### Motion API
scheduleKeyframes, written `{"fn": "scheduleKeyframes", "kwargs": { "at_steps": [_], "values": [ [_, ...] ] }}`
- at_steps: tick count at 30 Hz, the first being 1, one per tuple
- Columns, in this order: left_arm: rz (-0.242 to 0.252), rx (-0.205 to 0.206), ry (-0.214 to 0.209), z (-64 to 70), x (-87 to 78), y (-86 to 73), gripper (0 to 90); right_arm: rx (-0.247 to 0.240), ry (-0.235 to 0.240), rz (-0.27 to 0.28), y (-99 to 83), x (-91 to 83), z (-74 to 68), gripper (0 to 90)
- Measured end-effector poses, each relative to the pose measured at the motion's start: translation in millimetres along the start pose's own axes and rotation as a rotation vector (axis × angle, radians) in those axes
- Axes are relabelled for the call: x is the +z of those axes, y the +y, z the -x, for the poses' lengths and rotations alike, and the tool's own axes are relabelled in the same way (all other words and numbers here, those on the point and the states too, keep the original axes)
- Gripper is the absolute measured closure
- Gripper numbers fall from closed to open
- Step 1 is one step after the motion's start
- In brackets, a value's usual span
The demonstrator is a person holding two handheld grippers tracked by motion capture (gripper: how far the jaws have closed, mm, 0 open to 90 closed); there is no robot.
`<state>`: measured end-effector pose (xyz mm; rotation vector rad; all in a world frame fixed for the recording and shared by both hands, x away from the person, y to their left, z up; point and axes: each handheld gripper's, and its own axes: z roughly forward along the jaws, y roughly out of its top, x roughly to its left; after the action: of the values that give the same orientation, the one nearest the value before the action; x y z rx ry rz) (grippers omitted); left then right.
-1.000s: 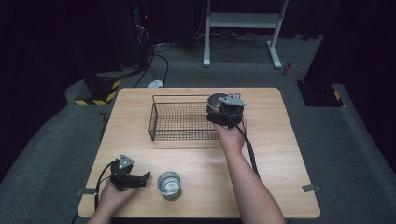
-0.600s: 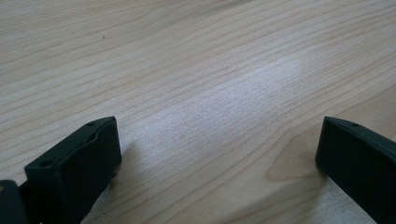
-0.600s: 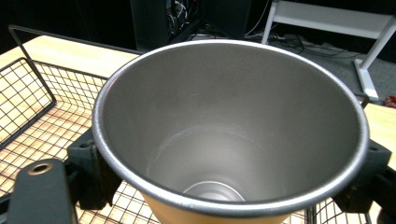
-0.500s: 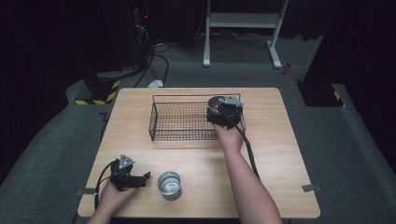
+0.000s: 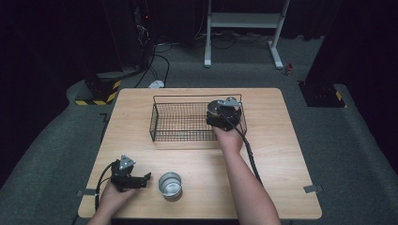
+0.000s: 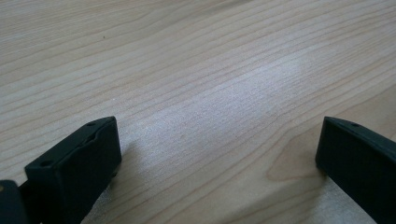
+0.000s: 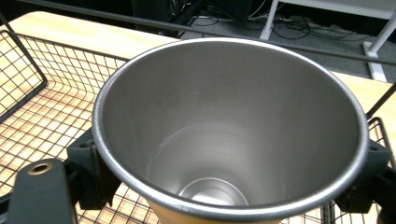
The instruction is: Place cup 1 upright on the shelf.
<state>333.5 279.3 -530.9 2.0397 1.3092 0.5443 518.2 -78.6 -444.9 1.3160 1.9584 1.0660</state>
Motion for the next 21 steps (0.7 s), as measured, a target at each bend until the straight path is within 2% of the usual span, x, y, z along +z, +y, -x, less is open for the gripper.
{"fn": "scheduleKeyframes", "kwargs": {
  "at_steps": [3, 11, 21],
  "values": [
    [-0.001, 0.002, 0.0, -0.1, -0.1, 0.0, 0.5, -0.006, 0.005, -0.008, -2.2, 2.8, 0.1, 14.1],
    [0.0, 0.0, 0.0, 0.0, 0.0, 0.0, 0.5, 0.015, 0.006, -0.032, -6.8, 6.4, 0.3, 14.1],
    [0.0, 0.0, 0.0, 0.0, 0.0, 0.0, 0.5, 0.007, 0.002, -0.049, -9.0, 12.1, -2.8, 14.1]
  ]
}}
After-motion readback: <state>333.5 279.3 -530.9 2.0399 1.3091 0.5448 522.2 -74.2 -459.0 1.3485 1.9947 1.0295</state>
